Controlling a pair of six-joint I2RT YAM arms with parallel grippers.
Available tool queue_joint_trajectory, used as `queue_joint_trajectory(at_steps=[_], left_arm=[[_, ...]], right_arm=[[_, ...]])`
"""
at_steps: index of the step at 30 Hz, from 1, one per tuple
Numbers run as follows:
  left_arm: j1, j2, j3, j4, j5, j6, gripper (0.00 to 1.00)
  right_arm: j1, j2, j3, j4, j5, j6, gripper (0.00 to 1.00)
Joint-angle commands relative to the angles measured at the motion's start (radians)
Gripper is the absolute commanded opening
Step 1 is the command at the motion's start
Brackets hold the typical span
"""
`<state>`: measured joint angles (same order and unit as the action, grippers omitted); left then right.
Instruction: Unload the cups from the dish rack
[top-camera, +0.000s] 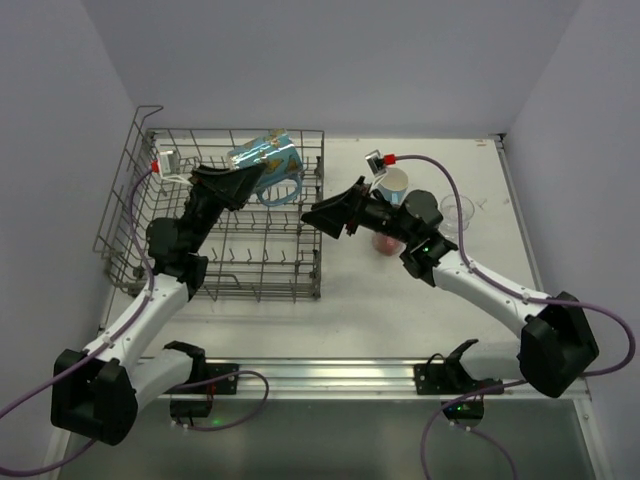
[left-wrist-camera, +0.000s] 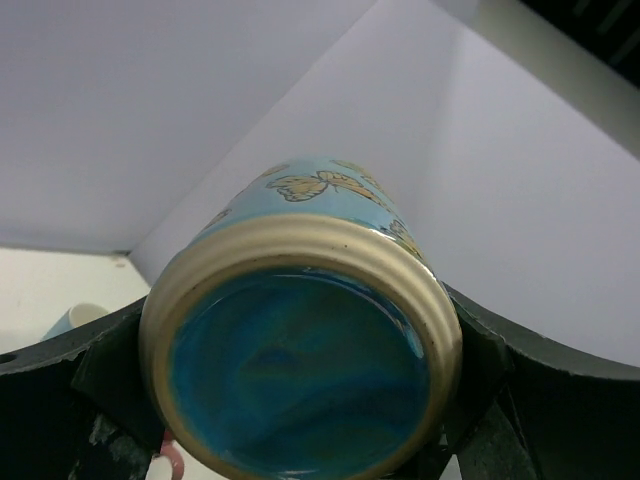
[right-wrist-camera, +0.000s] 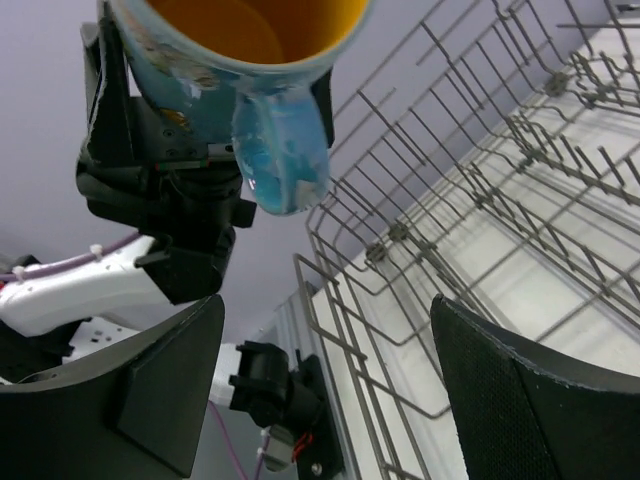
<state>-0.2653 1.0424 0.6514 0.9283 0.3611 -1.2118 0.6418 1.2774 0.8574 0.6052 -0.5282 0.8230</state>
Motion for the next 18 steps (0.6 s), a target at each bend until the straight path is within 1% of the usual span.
queue_joint_trajectory(at_steps=[1, 2, 3, 8, 12, 18], left_arm=[[-0.006, -0.050, -0.007, 0.311, -0.109, -0.092, 0.00], [-0.006, -0.050, -0.016, 0.313, -0.116, -0.098, 0.00], [-0.008, -0.044, -0.019, 0.326, -0.116, -0.109, 0.00], [-0.012, -0.021, -0.056, 0.383, -0.128, -0.146, 0.00], [-0.026, -0.002, -0.072, 0.406, -0.134, -0.150, 0.00], [-0.058, 0.025, -0.073, 0.435, -0.142, -0.146, 0.00]], right_arm=[[0.002, 0.048, -0.009, 0.261, -0.061, 0.079, 0.85], [0.002, 0.062, -0.011, 0.331, -0.081, 0.091, 0.84], [0.004, 0.075, -0.012, 0.361, -0.098, 0.099, 0.84], [0.002, 0.138, 0.002, 0.458, -0.144, 0.117, 0.81], [0.004, 0.195, 0.051, 0.472, -0.194, 0.134, 0.76], [0.004, 0.275, 0.134, 0.456, -0.222, 0.153, 0.72]])
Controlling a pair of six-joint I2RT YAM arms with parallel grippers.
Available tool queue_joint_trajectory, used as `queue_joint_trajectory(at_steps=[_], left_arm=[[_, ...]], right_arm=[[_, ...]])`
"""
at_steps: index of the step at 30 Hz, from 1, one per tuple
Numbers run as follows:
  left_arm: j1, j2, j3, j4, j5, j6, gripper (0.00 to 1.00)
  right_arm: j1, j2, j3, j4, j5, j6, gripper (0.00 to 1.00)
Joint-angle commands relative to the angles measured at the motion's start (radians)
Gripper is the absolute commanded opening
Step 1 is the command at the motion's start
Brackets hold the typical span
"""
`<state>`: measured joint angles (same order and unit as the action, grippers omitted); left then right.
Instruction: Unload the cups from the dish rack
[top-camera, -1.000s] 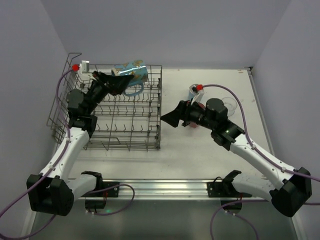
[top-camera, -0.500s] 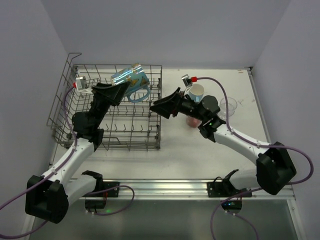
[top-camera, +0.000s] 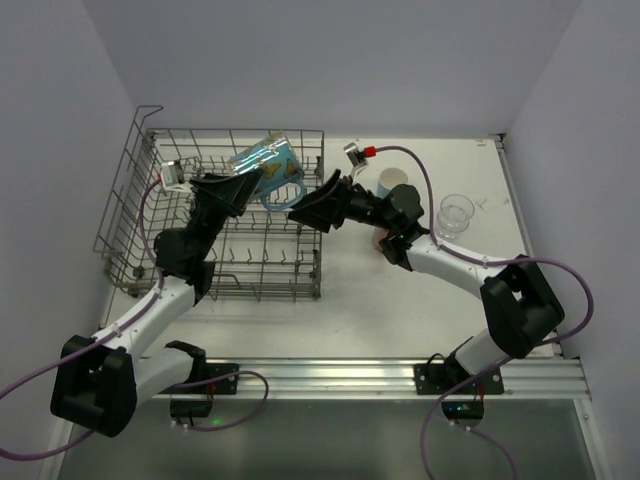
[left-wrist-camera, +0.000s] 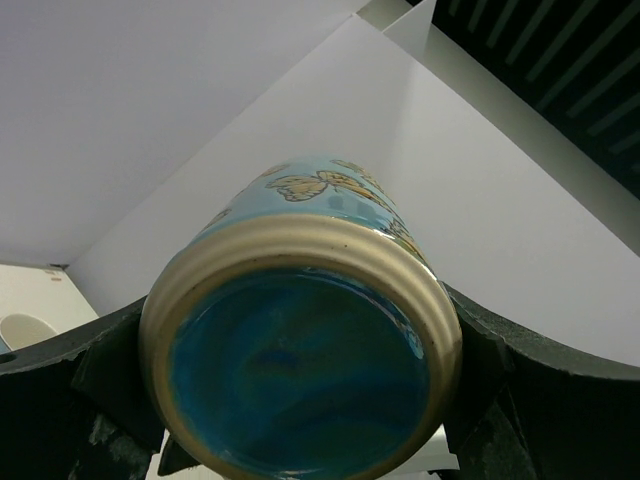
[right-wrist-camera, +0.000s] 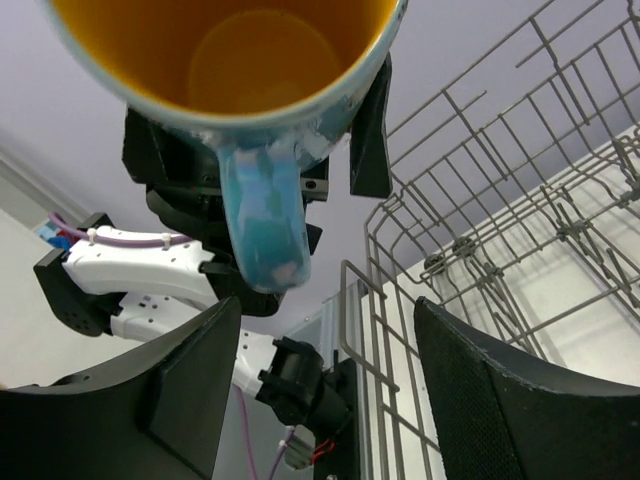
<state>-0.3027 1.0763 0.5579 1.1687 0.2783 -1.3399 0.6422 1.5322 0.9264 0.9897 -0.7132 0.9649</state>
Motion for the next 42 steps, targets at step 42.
queue_joint_trajectory(at_steps=[42], left_arm=[[-0.090, 0.036, -0.004, 0.261, -0.076, -0.021, 0.00]], right_arm=[[0.027, 0.066, 0.178, -0.048, -0.009, -0.020, 0.44]])
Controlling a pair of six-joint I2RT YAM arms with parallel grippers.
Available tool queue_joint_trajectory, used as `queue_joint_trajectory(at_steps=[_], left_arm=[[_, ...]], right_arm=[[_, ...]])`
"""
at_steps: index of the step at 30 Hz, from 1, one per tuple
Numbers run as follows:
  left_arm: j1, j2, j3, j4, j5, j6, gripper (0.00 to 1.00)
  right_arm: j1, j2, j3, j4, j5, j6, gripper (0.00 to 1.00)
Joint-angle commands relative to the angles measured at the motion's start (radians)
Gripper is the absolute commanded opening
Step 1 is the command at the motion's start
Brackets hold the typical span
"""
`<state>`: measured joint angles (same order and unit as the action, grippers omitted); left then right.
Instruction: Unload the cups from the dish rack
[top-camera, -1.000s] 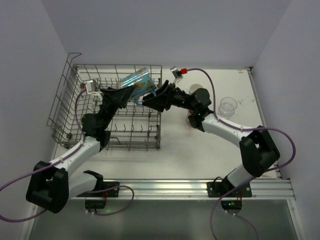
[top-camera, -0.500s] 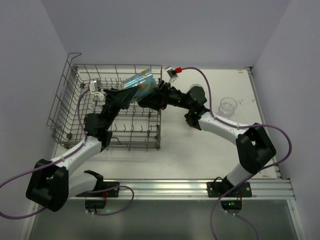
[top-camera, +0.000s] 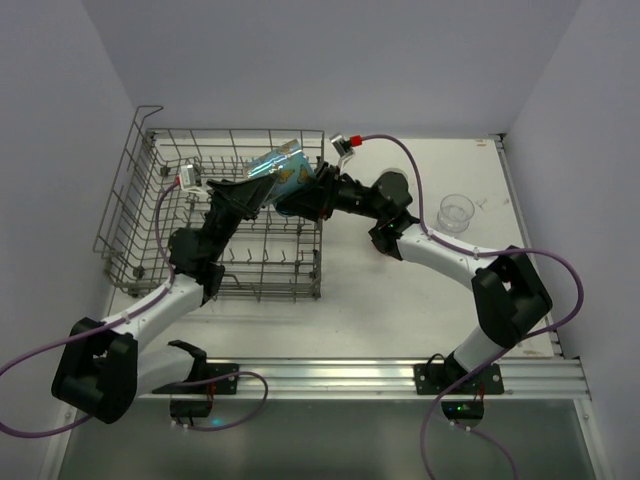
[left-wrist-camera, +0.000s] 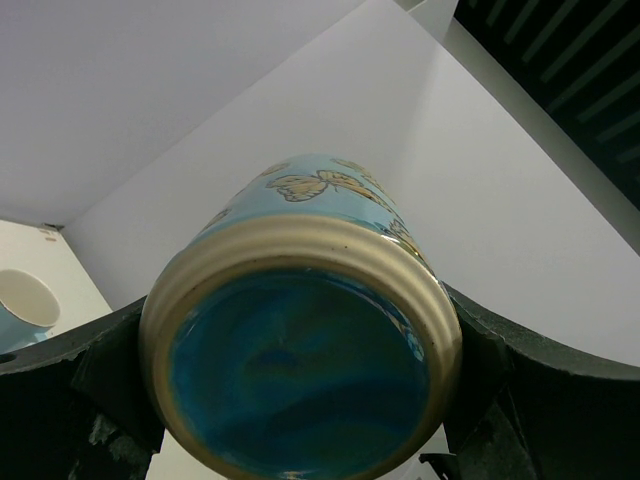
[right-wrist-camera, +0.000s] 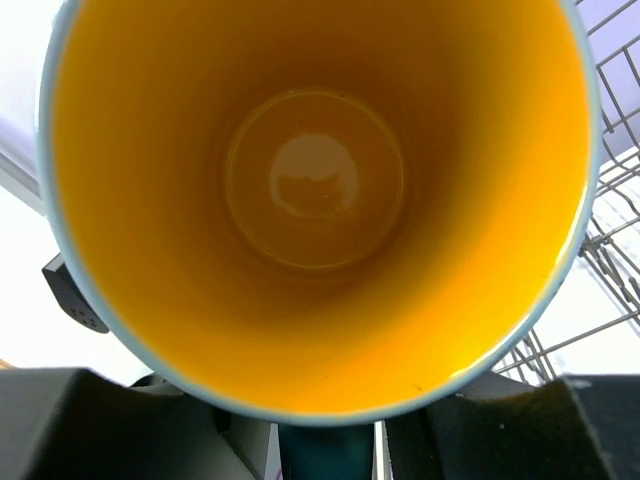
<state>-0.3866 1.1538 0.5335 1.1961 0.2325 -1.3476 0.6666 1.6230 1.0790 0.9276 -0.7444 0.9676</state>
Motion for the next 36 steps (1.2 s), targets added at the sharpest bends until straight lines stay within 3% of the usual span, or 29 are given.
queue_joint_trajectory(at_steps=[1, 18, 23, 25, 29, 30, 32, 33, 34, 36], left_arm=[[-0.006, -0.042, 0.019, 0.235, -0.029, -0.013, 0.00], [-0.008, -0.017, 0.026, 0.270, -0.038, -0.036, 0.00], [-0.008, -0.020, 0.020, 0.269, -0.033, -0.038, 0.00], [-0.008, -0.019, 0.019, 0.269, -0.025, -0.038, 0.00], [-0.006, -0.019, 0.028, 0.235, 0.007, -0.044, 0.00], [-0.006, -0.019, 0.034, 0.218, 0.016, -0.044, 0.09], [-0.006, -0.019, 0.043, 0.186, 0.047, -0.044, 0.41], [-0.005, -0.022, 0.048, 0.172, 0.057, -0.041, 0.74], [-0.005, -0.026, 0.055, 0.157, 0.088, -0.033, 1.00], [0.000, -0.031, 0.085, 0.099, 0.120, 0.007, 1.00]], right_arm=[[0.002, -0.026, 0.028, 0.011, 0.020, -0.023, 0.43], [0.019, -0.002, 0.078, -0.024, 0.008, -0.018, 0.35], [0.019, -0.020, 0.070, -0.041, 0.007, -0.032, 0.18], [0.019, -0.023, 0.067, -0.055, 0.014, -0.038, 0.00], [0.019, -0.041, 0.044, -0.035, 0.022, -0.038, 0.00], [0.018, -0.049, 0.041, -0.035, 0.028, -0.040, 0.00], [0.019, -0.057, 0.039, -0.036, 0.025, -0.041, 0.00], [0.019, -0.067, 0.032, -0.036, 0.028, -0.044, 0.00], [0.018, -0.072, 0.029, -0.036, 0.031, -0.044, 0.00], [0.016, -0.078, 0.019, -0.036, 0.033, -0.043, 0.00]])
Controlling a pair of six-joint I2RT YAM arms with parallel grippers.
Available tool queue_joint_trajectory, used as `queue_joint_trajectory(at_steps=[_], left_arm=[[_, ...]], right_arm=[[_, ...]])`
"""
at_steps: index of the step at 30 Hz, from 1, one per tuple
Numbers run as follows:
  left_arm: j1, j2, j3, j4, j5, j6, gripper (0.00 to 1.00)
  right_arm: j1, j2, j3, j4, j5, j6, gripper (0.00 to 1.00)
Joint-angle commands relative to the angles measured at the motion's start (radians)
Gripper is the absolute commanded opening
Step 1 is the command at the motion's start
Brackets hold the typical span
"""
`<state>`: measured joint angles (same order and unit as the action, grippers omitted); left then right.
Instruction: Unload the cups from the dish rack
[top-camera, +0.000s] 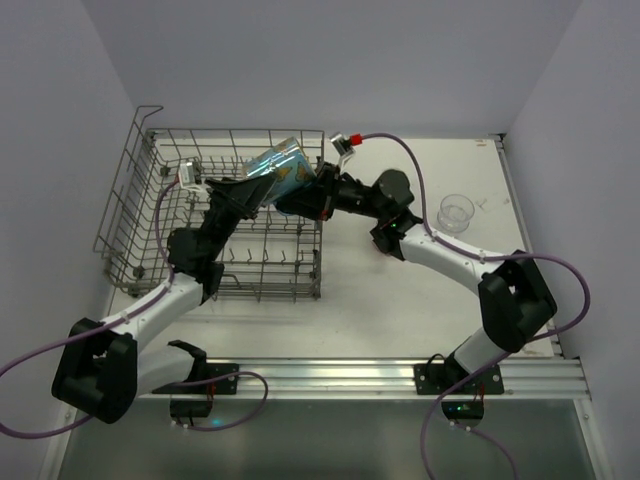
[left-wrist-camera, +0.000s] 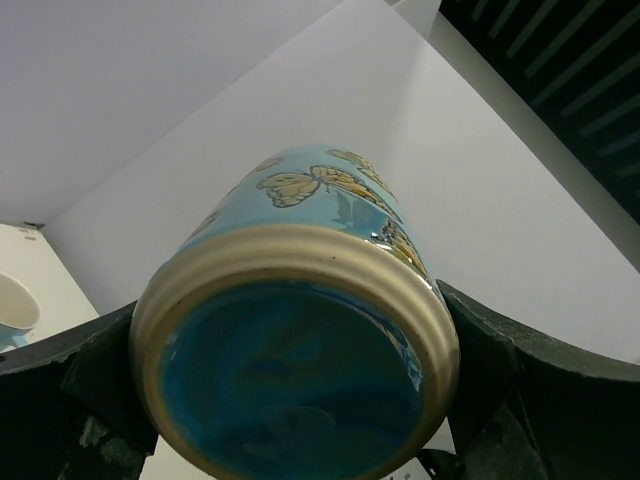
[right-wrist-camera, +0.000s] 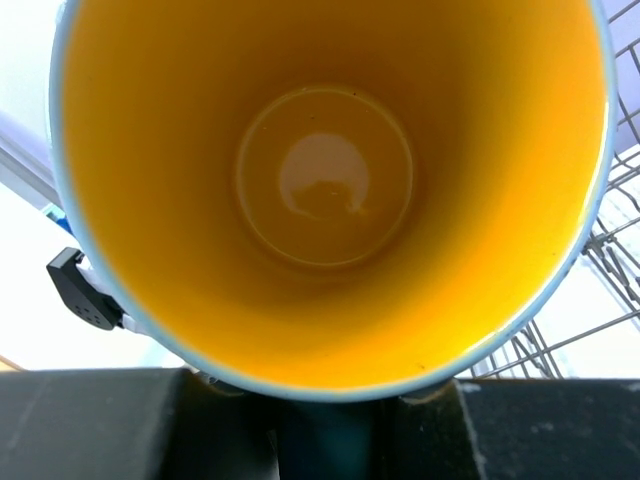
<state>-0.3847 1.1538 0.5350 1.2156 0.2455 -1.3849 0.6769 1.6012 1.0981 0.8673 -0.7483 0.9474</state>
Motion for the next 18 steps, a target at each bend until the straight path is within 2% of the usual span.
queue_joint_trajectory(at_steps=[1, 4, 9, 18], left_arm=[[0.000, -0.038, 0.089, 0.072, 0.130, 0.056, 1.00], [0.020, -0.063, 0.103, 0.045, 0.170, 0.095, 1.00], [0.085, -0.114, 0.123, -0.094, 0.225, 0.162, 1.00], [0.210, -0.124, 0.118, -0.040, 0.363, 0.135, 1.00]], right_arm=[[0.004, -0.063, -0.003, 0.025, 0.032, -0.022, 0.00], [0.001, -0.087, -0.027, 0.025, 0.043, -0.029, 0.00], [-0.007, -0.130, -0.072, 0.024, 0.043, -0.029, 0.00], [-0.042, -0.210, -0.167, 0.018, 0.032, -0.033, 0.00]])
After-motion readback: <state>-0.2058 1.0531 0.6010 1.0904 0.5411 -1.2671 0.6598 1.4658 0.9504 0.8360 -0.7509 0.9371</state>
